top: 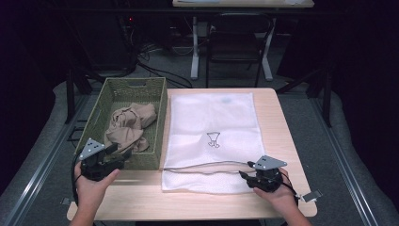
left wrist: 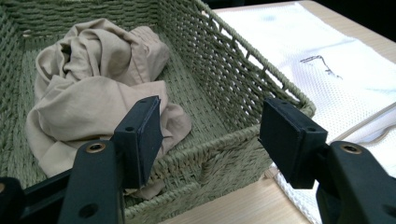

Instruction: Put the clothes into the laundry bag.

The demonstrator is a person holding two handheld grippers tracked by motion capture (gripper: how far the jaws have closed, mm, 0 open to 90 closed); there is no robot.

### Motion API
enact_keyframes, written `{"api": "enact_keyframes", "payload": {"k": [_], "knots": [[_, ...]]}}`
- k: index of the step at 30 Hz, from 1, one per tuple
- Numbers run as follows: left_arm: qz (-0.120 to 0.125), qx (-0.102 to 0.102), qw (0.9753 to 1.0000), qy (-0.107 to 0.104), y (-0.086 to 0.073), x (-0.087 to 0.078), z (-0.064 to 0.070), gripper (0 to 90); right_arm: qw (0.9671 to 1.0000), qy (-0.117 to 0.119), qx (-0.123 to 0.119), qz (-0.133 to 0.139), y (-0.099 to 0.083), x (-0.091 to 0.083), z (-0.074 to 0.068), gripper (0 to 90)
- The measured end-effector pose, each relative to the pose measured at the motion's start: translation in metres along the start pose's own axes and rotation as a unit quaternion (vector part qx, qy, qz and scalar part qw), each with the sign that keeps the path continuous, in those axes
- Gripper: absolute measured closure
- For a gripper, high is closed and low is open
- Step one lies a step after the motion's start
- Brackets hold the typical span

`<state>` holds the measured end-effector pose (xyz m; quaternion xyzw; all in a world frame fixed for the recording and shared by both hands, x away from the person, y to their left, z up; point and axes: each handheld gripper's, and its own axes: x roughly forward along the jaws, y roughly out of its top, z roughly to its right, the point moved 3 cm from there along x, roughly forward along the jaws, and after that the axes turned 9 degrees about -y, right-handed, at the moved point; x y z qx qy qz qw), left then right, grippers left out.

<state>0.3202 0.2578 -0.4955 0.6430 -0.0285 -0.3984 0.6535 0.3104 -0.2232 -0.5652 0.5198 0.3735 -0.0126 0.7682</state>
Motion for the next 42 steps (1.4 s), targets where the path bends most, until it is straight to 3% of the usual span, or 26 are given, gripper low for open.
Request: {"api": "enact_keyframes", "payload": {"k": [5,13,22,33,42], "knots": [[0.005,-0.002,1.0000,-0.002,0.007,0.000,-0.003,39.2,1.0000,-0.002,0.004,0.000,0.000,-0.001,0.001,49.3],[-0.015,-0.010,0.9998,-0.006,0.028,0.010,-0.013,39.2,1.0000,0.002,0.001,0.001,0.001,0.000,-0.002,49.3],[-0.016,-0.011,0.9998,-0.002,0.041,0.016,-0.026,40.0,1.0000,0.002,0.003,-0.003,0.000,0.001,-0.002,48.6],[-0.039,-0.049,0.9979,0.017,0.054,0.026,-0.050,42.2,1.0000,0.003,0.003,-0.006,0.000,0.003,-0.002,48.5],[-0.061,-0.046,0.9965,0.035,0.063,0.035,-0.065,41.9,1.0000,0.003,0.003,-0.008,-0.001,0.003,-0.002,48.5]]}}
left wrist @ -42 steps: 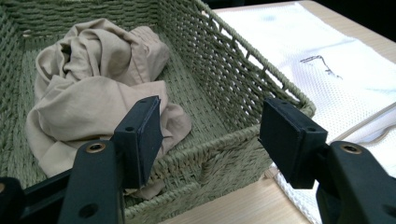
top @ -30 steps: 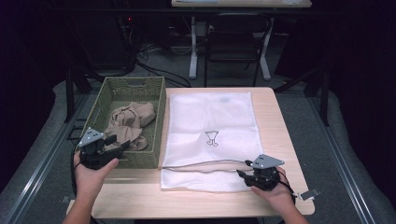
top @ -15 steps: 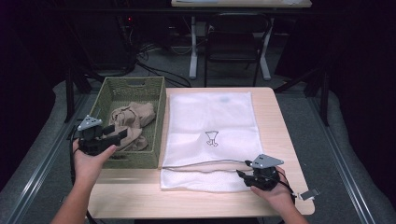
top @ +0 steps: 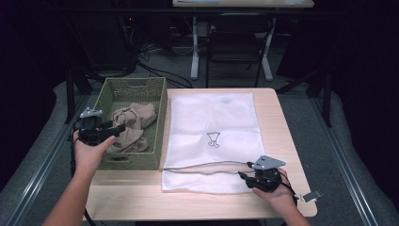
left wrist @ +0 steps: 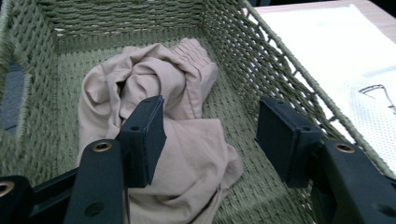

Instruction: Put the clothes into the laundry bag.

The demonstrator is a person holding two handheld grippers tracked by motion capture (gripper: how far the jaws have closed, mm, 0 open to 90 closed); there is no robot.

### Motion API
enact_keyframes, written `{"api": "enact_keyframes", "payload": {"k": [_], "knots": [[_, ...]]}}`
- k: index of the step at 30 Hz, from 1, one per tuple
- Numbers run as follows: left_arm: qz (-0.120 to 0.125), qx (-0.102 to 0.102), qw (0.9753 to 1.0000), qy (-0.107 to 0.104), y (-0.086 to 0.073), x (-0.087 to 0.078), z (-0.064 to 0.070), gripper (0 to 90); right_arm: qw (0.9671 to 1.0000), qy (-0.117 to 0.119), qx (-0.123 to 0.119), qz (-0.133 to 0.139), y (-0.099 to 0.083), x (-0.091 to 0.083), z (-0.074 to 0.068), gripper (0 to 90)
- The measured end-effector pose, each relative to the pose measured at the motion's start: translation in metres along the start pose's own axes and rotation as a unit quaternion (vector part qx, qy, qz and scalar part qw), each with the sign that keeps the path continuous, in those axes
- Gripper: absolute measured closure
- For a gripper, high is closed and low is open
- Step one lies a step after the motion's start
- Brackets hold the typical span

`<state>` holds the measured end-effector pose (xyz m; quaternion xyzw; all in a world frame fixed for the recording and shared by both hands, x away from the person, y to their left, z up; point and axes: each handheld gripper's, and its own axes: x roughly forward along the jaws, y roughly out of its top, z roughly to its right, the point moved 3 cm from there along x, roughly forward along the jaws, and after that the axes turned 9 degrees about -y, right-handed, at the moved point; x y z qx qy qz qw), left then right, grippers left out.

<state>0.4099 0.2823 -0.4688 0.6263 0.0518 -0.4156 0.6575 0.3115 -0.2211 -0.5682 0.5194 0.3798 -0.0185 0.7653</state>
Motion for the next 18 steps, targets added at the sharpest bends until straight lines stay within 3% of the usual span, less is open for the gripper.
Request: {"api": "enact_keyframes", "payload": {"k": [5,8,18], "knots": [[-0.002,-0.003,1.0000,0.007,0.004,0.003,-0.004,42.1,1.0000,0.000,0.001,-0.001,0.000,0.000,0.000,48.5],[-0.003,-0.012,0.9999,-0.001,0.007,0.005,-0.008,42.0,1.0000,0.001,0.000,-0.002,0.000,0.001,0.000,48.5],[-0.015,0.000,0.9997,0.021,0.018,0.012,-0.013,40.8,1.0000,0.002,-0.001,-0.003,0.000,0.001,0.000,48.5]]}}
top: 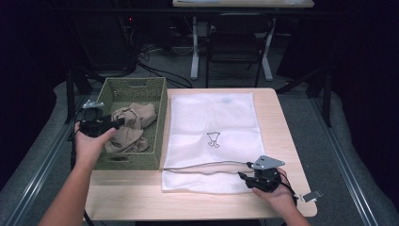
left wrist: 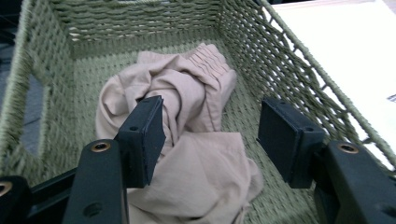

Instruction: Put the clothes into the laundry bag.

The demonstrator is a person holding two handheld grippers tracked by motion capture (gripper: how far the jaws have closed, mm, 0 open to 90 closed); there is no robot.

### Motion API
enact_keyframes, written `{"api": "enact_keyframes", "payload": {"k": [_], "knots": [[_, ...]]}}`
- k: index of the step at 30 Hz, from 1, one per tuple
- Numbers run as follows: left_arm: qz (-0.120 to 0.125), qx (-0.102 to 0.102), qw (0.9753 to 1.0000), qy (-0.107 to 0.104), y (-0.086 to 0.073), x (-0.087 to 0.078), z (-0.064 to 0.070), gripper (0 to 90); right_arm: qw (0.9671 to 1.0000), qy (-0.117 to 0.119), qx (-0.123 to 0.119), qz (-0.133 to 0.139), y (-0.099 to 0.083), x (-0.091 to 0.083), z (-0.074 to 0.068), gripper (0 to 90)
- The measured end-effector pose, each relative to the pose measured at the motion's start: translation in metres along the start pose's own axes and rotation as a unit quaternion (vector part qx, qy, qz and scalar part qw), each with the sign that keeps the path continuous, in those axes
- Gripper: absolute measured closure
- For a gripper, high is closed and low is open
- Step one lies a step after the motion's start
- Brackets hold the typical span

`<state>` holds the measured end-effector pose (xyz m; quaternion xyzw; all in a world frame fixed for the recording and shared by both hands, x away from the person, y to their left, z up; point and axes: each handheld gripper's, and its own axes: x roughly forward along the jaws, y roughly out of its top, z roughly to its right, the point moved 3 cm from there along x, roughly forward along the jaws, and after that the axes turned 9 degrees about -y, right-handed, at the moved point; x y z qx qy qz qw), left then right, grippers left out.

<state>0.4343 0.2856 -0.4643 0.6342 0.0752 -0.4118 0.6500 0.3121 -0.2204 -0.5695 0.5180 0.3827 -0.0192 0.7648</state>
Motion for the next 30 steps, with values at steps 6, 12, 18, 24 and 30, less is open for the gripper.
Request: {"api": "enact_keyframes", "payload": {"k": [6,12,18,24,30], "knots": [[-0.009,-0.003,0.9999,0.007,0.003,0.007,-0.005,40.4,1.0000,0.001,-0.001,-0.001,0.000,0.000,0.000,48.5],[-0.040,-0.012,0.9990,0.016,0.005,0.022,-0.014,40.6,1.0000,0.002,0.000,-0.002,-0.001,0.001,0.000,48.5],[-0.047,-0.021,0.9986,0.014,0.005,0.029,-0.020,40.6,1.0000,0.003,0.000,-0.003,-0.001,0.001,0.000,48.5],[-0.049,-0.035,0.9980,0.018,0.004,0.034,-0.026,38.7,1.0000,0.003,0.000,-0.004,-0.001,0.001,0.000,48.5],[-0.086,-0.043,0.9948,0.032,-0.001,0.039,-0.034,35.3,1.0000,0.004,0.001,-0.005,-0.001,0.002,0.000,48.5]]}}
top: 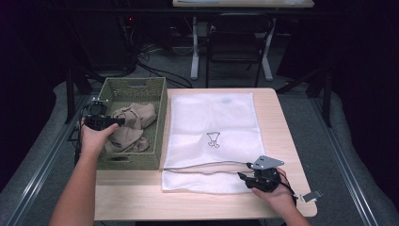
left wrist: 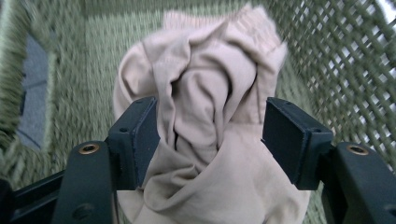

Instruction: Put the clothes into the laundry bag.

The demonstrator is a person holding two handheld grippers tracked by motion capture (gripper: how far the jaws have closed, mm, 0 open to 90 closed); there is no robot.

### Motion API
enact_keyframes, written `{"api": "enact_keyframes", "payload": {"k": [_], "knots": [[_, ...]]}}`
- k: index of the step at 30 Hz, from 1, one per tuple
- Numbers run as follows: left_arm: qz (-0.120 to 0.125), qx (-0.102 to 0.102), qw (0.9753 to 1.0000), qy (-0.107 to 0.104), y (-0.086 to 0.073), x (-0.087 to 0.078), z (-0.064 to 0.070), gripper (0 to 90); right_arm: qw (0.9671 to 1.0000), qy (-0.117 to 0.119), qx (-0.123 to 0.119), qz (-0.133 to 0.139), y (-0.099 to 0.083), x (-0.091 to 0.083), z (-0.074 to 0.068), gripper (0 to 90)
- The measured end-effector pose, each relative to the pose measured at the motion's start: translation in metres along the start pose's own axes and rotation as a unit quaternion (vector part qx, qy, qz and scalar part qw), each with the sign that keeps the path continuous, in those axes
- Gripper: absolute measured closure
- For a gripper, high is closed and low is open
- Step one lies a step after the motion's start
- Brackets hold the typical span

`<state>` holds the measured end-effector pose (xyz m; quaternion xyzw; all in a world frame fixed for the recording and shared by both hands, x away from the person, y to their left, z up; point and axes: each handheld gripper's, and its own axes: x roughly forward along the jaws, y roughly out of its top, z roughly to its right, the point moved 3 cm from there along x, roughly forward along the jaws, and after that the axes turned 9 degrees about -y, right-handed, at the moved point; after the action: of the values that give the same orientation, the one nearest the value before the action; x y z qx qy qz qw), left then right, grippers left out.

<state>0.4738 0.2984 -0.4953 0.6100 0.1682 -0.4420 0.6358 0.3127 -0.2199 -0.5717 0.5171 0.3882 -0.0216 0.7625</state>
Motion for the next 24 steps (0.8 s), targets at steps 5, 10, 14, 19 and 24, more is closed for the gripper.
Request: {"api": "enact_keyframes", "payload": {"k": [5,10,14,19,24], "knots": [[-0.018,-0.004,0.9998,-0.004,-0.002,0.007,-0.002,34.9,1.0000,0.001,-0.001,-0.001,0.000,0.000,0.000,48.5],[-0.042,-0.002,0.9991,0.001,-0.003,0.016,-0.003,34.9,1.0000,0.002,-0.001,-0.001,0.000,0.000,-0.001,48.4],[-0.047,-0.001,0.9989,0.001,-0.003,0.020,-0.002,34.9,1.0000,0.001,-0.001,-0.002,-0.001,0.001,0.000,48.4],[-0.054,-0.002,0.9985,0.008,-0.004,0.026,-0.003,34.8,1.0000,0.002,-0.002,-0.001,-0.001,0.000,-0.001,48.4],[-0.067,-0.006,0.9976,0.016,-0.004,0.031,-0.005,34.1,1.0000,0.001,-0.001,-0.001,-0.001,0.000,-0.001,48.4]]}}
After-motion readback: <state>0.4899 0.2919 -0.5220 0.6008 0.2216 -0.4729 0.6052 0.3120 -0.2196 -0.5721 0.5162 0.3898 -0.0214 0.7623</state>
